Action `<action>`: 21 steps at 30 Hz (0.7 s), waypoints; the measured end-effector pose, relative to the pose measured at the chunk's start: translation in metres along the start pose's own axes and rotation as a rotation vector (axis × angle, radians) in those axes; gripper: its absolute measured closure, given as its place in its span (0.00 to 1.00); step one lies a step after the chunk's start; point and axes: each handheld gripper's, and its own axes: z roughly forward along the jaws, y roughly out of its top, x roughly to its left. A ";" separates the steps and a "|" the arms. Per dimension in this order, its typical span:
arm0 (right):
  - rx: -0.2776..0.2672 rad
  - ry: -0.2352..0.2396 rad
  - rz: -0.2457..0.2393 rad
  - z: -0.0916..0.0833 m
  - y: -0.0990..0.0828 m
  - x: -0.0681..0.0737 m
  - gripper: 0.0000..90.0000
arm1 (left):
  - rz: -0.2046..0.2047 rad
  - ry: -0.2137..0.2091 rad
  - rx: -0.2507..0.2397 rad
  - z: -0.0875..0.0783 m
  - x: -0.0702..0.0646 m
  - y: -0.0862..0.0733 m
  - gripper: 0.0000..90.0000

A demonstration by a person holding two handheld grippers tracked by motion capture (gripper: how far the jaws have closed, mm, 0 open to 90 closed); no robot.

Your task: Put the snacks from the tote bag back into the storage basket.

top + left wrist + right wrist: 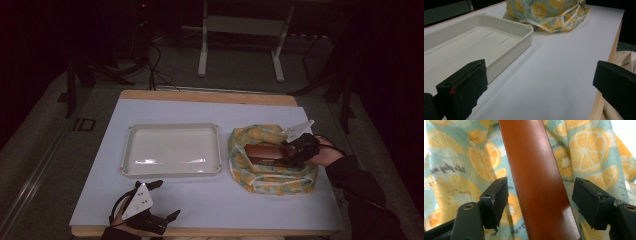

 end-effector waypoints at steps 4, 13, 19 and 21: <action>0.048 0.013 -0.023 0.005 0.002 -0.002 0.32 | 0.002 -0.002 0.004 0.000 0.000 0.000 0.00; 0.124 0.025 -0.044 0.018 0.003 -0.006 0.35 | 0.002 -0.007 0.007 0.001 0.000 0.000 0.00; 0.125 0.034 -0.071 0.019 0.004 -0.006 0.39 | 0.007 -0.008 0.016 0.001 -0.001 -0.001 0.00; 0.115 0.048 -0.075 0.016 0.004 -0.006 0.46 | 0.005 -0.011 0.014 0.001 -0.001 0.000 0.00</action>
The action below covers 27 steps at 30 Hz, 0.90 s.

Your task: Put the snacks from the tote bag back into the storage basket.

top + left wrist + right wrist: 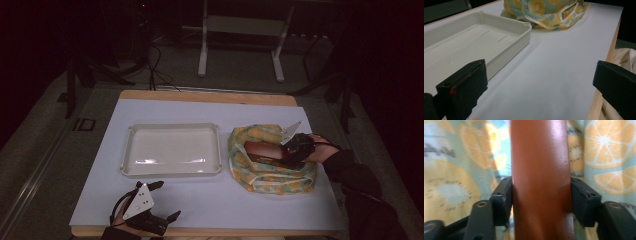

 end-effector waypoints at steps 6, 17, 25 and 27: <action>-0.018 0.021 -0.012 -0.008 0.002 0.000 0.47 | 0.001 0.001 -0.002 -0.001 0.000 0.000 0.00; -0.049 0.030 -0.020 -0.025 0.005 0.000 0.47 | -0.002 0.001 -0.006 -0.001 0.000 0.000 0.00; -0.075 0.012 -0.014 -0.044 0.005 -0.001 0.47 | -0.002 0.002 -0.007 0.000 0.000 0.001 0.00; -0.078 0.006 -0.014 -0.050 0.005 -0.001 0.47 | -0.003 0.001 -0.008 0.000 0.000 0.001 0.00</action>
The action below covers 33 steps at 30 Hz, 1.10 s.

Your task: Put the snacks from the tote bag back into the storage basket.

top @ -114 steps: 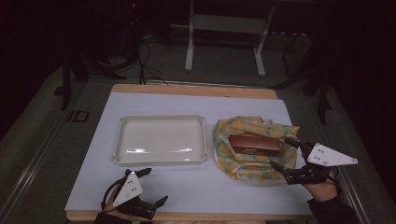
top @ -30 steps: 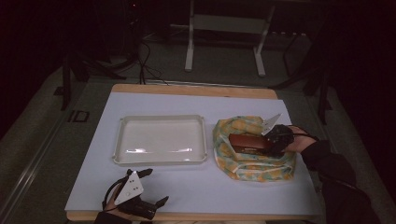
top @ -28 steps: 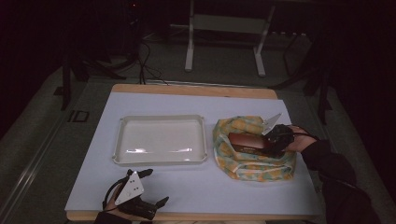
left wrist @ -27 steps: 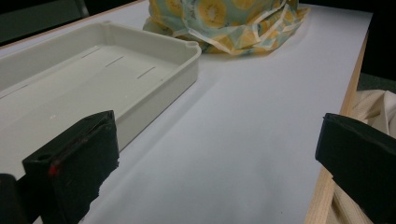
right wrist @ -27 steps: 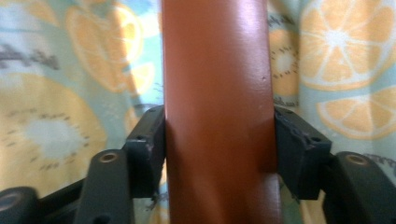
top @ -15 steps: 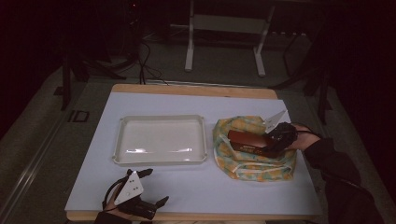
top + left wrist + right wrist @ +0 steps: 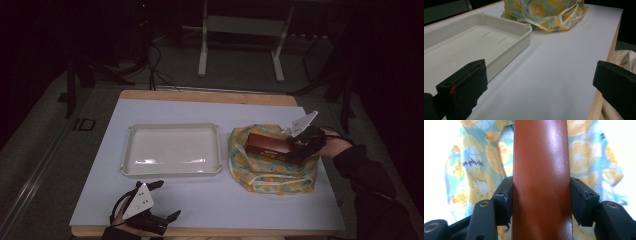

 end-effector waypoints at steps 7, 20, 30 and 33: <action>-0.042 -0.024 0.003 -0.021 0.007 -0.003 0.47 | 0.000 0.000 0.000 0.000 0.000 0.000 0.00; -0.055 -0.019 -0.076 -0.033 0.046 -0.003 0.47 | 0.004 -0.004 0.002 0.000 0.000 0.000 0.00; -0.057 0.000 -0.182 -0.031 0.095 0.009 0.47 | 0.011 -0.015 0.001 -0.001 -0.002 0.000 0.00; -0.057 0.005 -0.226 -0.027 0.107 0.014 0.47 | 0.013 -0.016 0.000 -0.002 -0.001 0.000 0.00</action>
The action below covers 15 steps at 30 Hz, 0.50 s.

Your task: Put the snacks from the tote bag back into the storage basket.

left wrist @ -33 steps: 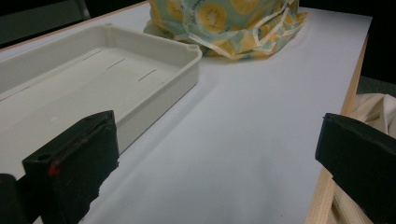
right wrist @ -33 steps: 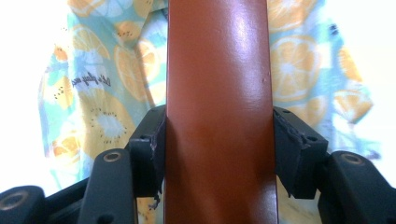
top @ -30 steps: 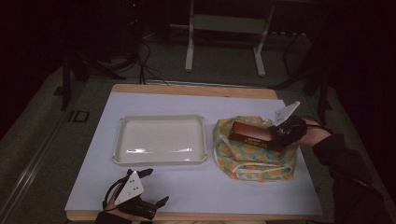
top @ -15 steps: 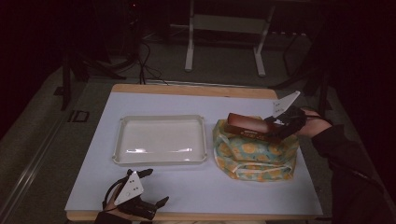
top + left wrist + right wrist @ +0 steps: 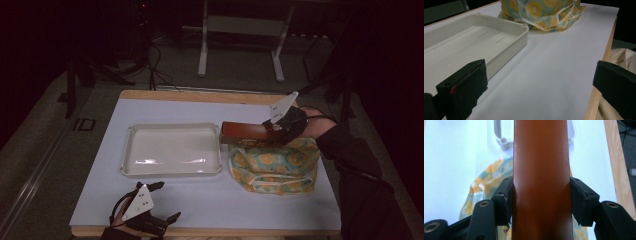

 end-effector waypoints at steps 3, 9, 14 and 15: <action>0.001 0.007 -0.030 0.005 0.012 0.001 0.47 | 0.002 0.001 -0.001 -0.001 0.000 0.000 0.00; -0.023 0.027 -0.085 0.016 0.033 0.005 0.47 | 0.003 -0.002 -0.001 -0.001 0.000 0.000 0.00; -0.040 0.043 -0.135 0.027 0.051 0.008 0.47 | 0.005 -0.005 -0.001 -0.001 0.000 0.000 0.00; -0.045 0.048 -0.143 0.030 0.054 0.009 0.47 | 0.005 -0.006 -0.001 -0.001 0.000 0.000 0.00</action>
